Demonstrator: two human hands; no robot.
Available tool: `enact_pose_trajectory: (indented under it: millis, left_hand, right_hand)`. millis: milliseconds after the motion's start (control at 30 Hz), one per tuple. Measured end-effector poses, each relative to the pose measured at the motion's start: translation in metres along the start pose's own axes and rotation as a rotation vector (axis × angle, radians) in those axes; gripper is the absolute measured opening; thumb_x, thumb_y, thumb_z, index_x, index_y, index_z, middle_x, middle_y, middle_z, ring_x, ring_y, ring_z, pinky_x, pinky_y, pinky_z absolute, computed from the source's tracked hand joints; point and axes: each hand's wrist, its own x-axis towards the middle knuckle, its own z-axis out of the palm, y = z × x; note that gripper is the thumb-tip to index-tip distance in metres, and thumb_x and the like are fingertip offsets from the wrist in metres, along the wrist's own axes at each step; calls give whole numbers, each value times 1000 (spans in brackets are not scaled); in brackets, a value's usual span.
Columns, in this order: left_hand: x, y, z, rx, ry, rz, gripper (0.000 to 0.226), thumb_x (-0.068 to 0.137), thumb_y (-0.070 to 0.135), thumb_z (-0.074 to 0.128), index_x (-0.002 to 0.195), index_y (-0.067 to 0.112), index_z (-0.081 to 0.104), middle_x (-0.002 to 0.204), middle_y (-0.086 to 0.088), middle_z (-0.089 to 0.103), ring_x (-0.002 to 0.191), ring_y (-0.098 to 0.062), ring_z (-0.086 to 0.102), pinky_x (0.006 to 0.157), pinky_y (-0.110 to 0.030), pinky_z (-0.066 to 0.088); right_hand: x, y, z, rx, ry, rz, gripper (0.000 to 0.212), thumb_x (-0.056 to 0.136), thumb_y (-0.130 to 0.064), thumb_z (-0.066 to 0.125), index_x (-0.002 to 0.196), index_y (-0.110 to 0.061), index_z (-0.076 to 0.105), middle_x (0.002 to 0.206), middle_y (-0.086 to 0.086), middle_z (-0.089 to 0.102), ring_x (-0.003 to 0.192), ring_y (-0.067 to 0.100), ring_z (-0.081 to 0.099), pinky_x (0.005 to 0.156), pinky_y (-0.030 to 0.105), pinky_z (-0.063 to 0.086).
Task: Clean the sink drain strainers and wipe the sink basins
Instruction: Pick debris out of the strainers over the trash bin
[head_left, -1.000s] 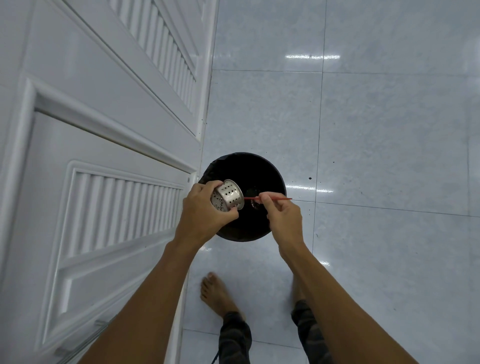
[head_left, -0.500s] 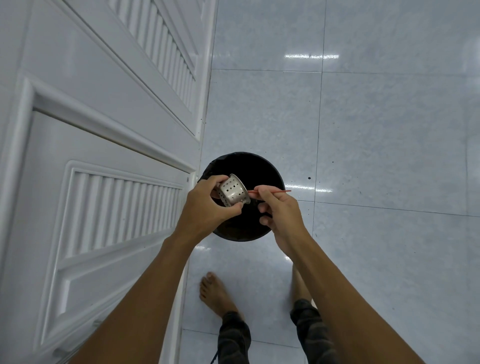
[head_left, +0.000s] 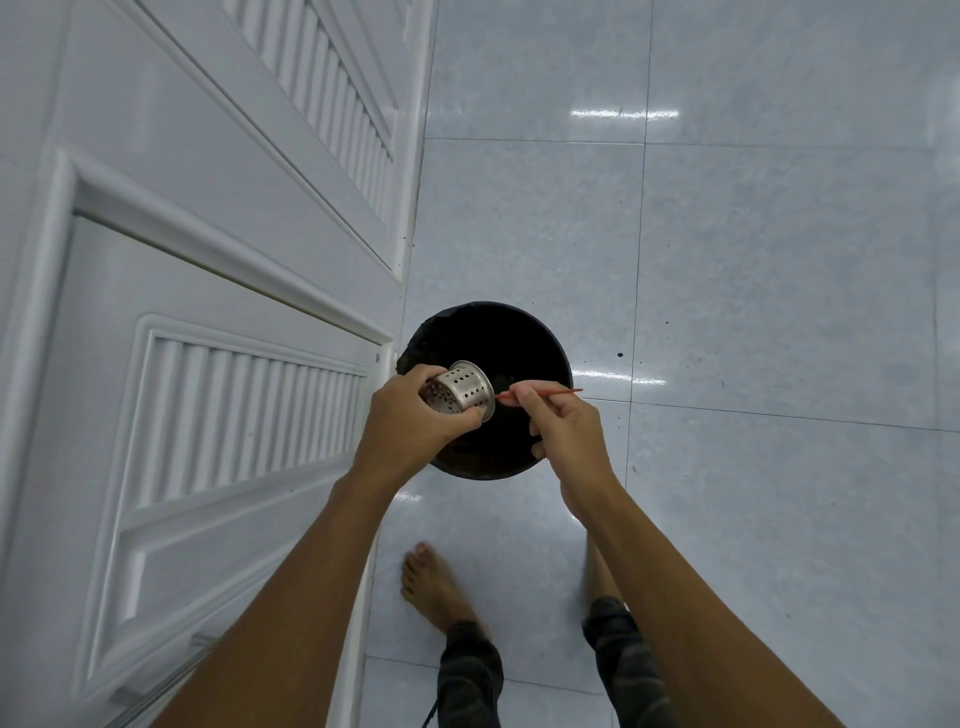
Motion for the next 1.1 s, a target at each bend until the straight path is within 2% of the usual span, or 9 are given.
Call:
enact_pose_trajectory:
  millis: [100,200,333,400,500,567,667,867,1100]
  left_hand:
    - [-1,2,2,9,-21,9,72,72,49,87,134,26,61,119,1,65,107,-15,63,84,-22,55]
    - [-3,1,3,-3,-18,-13,72,70,48,89,133,26,61,118,0,64,105,-15,62,83,-22,54]
    - [-11,4,1,-80,23,-22,71,69,37,92,128,26,54,116,4,62,103,-11,62,70,-9,49]
    - [-20,12,-3,-180,72,-11,73,67,28,93,124,30,48,114,11,62,103,-7,64,73,-7,52]
    - [-34,33,-18,-295,225,38,78,65,21,94,123,33,44,116,17,58,108,-2,63,83,-17,57]
    - [-40,55,-38,-341,364,80,86,64,19,95,132,34,44,122,15,56,112,-3,61,87,-15,55]
    - [-46,97,-84,-386,571,181,94,65,18,95,141,31,43,130,11,51,119,2,55,90,-5,45]
    - [-74,170,-214,-400,858,359,85,66,23,91,140,21,49,128,7,48,120,-4,54,95,-10,45]
    - [-154,158,-351,-392,1143,346,78,64,30,89,132,33,49,122,17,49,117,1,55,97,-13,46]
  right_hand:
    - [-4,7,1,-80,-8,34,14,98,-35,65,98,-32,78,85,-19,75,81,5,61,68,20,51]
    - [-4,6,-4,-114,176,18,17,99,-35,63,102,-28,79,99,-8,77,98,11,67,86,32,55]
    - [-10,-13,-15,-92,228,-17,16,98,-38,64,99,-32,79,100,-11,77,99,11,67,84,33,54]
    - [-19,-29,-17,-82,231,-51,15,97,-39,65,97,-34,79,98,-17,76,100,8,68,87,33,57]
    - [-41,-70,-18,28,249,-128,14,97,-37,66,91,-39,79,92,-20,76,79,-6,65,65,18,55]
    - [-58,-107,-14,95,245,-171,16,97,-36,66,88,-43,78,91,-18,76,70,-6,62,54,14,50]
    - [-81,-172,2,179,191,-248,13,97,-35,66,94,-36,78,101,-11,78,68,3,55,54,20,47]
    - [-137,-304,66,234,24,-454,16,96,-43,66,103,-34,77,109,-8,77,76,12,52,56,22,47]
    - [-222,-387,173,182,-236,-600,17,95,-43,67,103,-31,77,108,-6,77,75,12,50,55,23,44]
